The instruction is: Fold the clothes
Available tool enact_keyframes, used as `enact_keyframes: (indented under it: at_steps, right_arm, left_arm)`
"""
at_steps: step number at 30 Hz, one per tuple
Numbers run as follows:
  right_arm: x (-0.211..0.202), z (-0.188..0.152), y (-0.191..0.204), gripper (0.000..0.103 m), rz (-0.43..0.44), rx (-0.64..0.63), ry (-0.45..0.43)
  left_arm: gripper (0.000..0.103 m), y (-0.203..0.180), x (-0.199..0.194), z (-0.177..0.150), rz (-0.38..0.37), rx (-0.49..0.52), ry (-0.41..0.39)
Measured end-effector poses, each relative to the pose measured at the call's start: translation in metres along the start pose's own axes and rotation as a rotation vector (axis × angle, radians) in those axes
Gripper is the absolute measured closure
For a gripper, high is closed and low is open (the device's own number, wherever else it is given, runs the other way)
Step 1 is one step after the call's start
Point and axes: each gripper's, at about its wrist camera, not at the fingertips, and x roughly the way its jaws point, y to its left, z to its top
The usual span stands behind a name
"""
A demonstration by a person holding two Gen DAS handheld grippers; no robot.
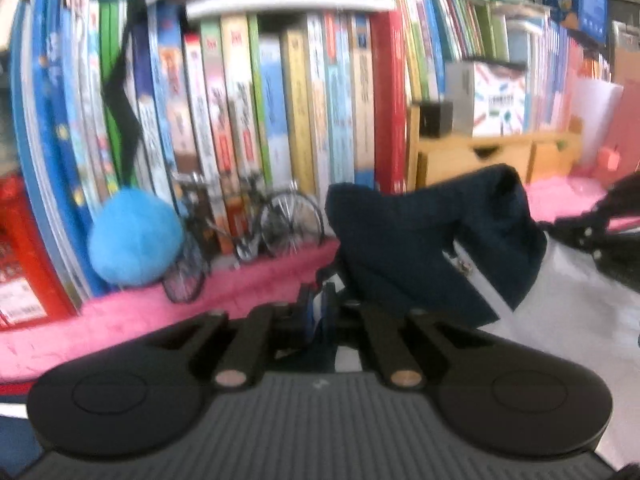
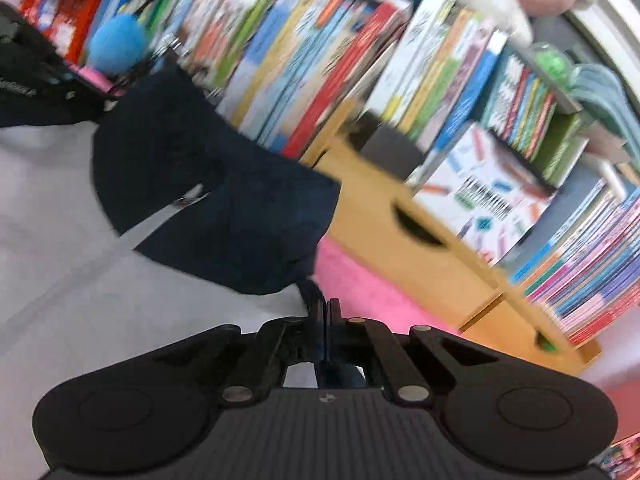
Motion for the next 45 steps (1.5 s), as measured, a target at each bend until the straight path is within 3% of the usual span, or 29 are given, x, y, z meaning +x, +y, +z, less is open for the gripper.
enact_keyframes:
  at_steps: [3,5,6,9,11,15,17,18,19,20,22,26,34,36,40,45]
  right_arm:
    - [0.003,0.020,-0.017,0.101,-0.087,0.041,-0.046]
    - [0.012,0.033,-0.041,0.101,0.025,0.162,-0.022]
    - [0.013,0.033,-0.056,0.100,0.154,0.251,-0.027]
    - [0.029,0.017,-0.074,0.084,0.358,0.387,0.027]
    - [0.041,0.004,-0.082,0.045,0.465,0.457,0.069]
    - [0.060,-0.016,-0.074,0.035,0.554,0.452,0.129]
    - [0.063,-0.020,-0.062,0.024,0.602,0.395,0.158]
    - [0.061,-0.021,-0.054,0.024,0.578,0.350,0.154]
    - [0.059,-0.020,-0.047,0.036,0.553,0.315,0.149]
    - [0.055,-0.018,-0.042,0.057,0.524,0.310,0.139]
    - [0.046,-0.013,-0.032,0.075,0.467,0.294,0.120]
    - [0.024,-0.005,0.003,0.090,0.309,0.086,0.086]
    - [-0.013,0.000,0.054,0.092,-0.064,-0.269,-0.103]
    - [-0.019,0.011,0.046,0.092,-0.081,-0.235,-0.127]
    - [-0.010,0.028,0.039,0.092,-0.118,-0.198,-0.151]
    - [0.027,0.030,0.042,0.092,-0.091,-0.180,-0.085]
  left_arm:
    - [0.099,0.002,0.006,-0.001,-0.003,-0.004,0.013]
    - [0.099,0.003,0.010,-0.002,-0.005,-0.008,0.023]
    - [0.099,0.004,0.012,-0.003,-0.006,-0.009,0.028]
    - [0.099,0.005,0.018,-0.005,-0.009,-0.015,0.043]
    - [0.099,0.007,0.023,-0.006,-0.012,-0.018,0.054]
    - [0.099,0.009,0.030,-0.009,-0.023,-0.023,0.078]
    - [0.099,0.011,0.034,-0.011,-0.038,-0.035,0.095]
    - [0.099,0.012,0.036,-0.012,-0.043,-0.044,0.103]
    - [0.099,0.013,0.036,-0.013,-0.043,-0.049,0.105]
    - [0.099,0.013,0.037,-0.014,-0.041,-0.053,0.106]
    - [0.099,0.009,0.030,-0.013,-0.031,-0.038,0.081]
    - [0.099,0.001,0.017,-0.011,-0.011,-0.003,0.029]
    - [0.099,-0.004,-0.021,0.010,0.042,0.049,-0.091]
    - [0.099,-0.002,-0.028,0.016,0.058,0.050,-0.121]
    - [0.099,0.002,-0.003,0.013,0.062,0.039,-0.064]
    - [0.099,0.008,0.029,0.009,0.066,0.027,0.012]
